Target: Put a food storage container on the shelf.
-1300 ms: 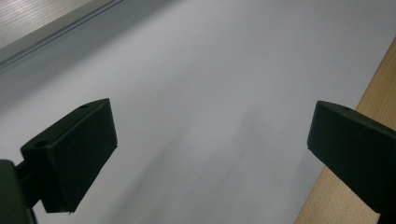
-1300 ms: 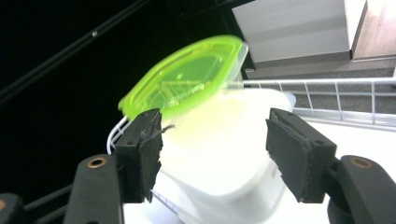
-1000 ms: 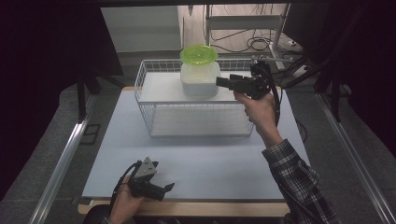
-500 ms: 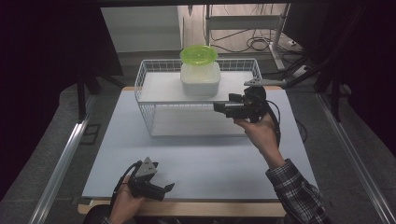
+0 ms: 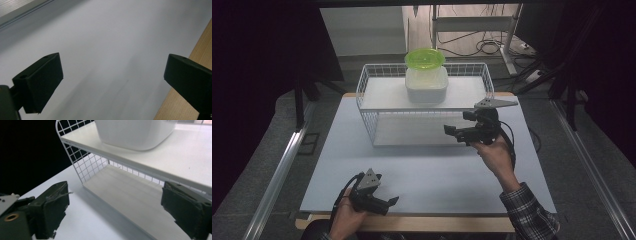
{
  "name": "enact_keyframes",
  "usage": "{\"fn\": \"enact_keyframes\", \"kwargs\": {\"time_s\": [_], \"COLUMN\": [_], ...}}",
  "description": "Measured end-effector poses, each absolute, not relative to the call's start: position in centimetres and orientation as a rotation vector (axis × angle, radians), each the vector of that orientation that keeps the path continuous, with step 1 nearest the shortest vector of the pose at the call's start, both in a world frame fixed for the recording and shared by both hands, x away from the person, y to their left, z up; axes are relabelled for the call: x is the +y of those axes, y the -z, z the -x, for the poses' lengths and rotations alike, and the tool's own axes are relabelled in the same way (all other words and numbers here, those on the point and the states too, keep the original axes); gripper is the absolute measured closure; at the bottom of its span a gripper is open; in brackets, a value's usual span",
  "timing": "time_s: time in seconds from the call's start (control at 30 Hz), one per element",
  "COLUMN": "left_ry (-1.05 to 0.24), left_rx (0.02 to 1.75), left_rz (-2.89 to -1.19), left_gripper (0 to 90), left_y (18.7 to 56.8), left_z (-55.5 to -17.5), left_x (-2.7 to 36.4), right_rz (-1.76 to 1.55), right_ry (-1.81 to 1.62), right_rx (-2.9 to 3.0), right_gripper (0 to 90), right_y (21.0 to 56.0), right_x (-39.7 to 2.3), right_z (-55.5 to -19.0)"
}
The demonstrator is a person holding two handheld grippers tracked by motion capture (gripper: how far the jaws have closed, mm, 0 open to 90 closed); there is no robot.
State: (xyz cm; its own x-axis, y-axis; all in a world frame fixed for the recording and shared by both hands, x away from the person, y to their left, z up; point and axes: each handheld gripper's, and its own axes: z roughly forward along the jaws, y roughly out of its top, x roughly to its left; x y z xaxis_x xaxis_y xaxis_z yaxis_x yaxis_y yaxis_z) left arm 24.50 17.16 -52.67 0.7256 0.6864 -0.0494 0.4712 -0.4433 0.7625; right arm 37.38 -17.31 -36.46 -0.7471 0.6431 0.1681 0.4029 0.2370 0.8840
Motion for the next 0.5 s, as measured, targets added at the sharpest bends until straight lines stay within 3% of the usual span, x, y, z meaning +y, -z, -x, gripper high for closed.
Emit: {"fn": "enact_keyframes", "kwargs": {"time_s": [0.5], "left_ry": [-0.364], "left_rx": [0.876], "left_rz": [-2.127], "left_gripper": [1.1], "left_y": [52.6], "left_z": [-24.5], "left_x": [17.2], "right_rz": [-0.926], "right_ry": [-1.473], "right_rx": [2.266], "right_gripper": [3.1], "right_y": [38.6], "right_x": [-18.0], "right_z": [-35.9]}}
